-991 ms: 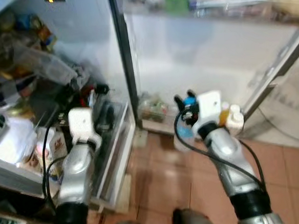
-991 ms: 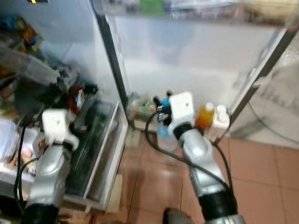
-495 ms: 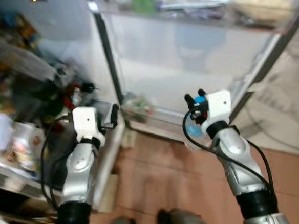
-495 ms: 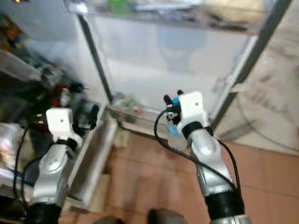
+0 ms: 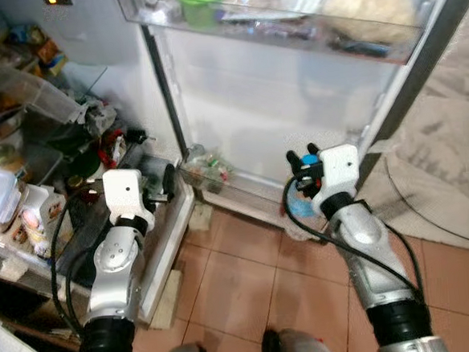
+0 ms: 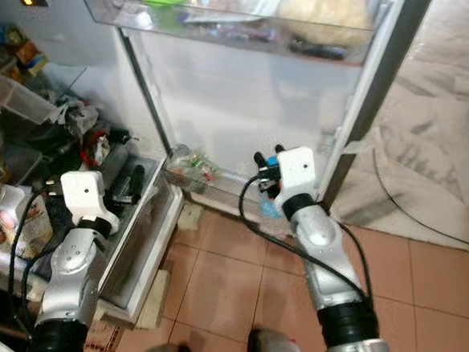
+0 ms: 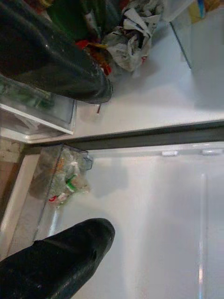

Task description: Restocking fridge

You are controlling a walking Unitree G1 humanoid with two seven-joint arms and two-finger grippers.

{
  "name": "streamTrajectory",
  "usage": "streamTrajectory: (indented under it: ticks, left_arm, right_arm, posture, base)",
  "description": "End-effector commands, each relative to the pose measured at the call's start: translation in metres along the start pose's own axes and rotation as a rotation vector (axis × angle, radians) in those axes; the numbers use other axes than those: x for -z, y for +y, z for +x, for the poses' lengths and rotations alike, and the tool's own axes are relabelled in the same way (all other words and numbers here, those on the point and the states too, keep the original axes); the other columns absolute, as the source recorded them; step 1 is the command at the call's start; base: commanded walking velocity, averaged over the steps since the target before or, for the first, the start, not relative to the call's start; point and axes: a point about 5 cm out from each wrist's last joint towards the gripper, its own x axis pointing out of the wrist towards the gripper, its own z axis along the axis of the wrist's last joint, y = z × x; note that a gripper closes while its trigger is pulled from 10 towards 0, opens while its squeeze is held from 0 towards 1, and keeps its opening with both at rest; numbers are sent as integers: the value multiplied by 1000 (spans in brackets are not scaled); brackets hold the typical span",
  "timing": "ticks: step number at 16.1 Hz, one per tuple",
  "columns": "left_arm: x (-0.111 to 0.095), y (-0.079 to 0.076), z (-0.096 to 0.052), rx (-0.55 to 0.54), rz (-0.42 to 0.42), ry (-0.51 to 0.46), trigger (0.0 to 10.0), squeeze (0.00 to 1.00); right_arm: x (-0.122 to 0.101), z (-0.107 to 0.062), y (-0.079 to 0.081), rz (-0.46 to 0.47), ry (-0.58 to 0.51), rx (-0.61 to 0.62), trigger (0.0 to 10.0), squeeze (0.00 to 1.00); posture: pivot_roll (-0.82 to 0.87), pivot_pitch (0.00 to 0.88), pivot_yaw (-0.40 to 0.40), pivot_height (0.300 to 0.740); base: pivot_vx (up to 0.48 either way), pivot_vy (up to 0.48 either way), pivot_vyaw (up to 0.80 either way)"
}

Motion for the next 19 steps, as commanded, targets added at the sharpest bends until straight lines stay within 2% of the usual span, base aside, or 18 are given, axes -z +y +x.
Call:
streamTrajectory:
  ticks: [1,7,19]
  left_arm:
    - [0,0,1,-3,-4,0,10000,0]
    - [0,-1,2,-8,-17,3,10000,0]
    - [5,-6,1,-8,-7,28,10000,0]
  right_arm:
    - [-6,1,-1,-5,-28,-7,10000,0]
    - [-6,1,0,-1,-24,-16,10000,0]
    - [-5,2,2,2,-20,-27,10000,0]
  posture:
    - [-27,108,18,740]
    - [-26,109,17,740]
    - [-21,115,12,740]
  base:
    - [446,0,0]
    - [431,43,0]
    - [0,0,0]
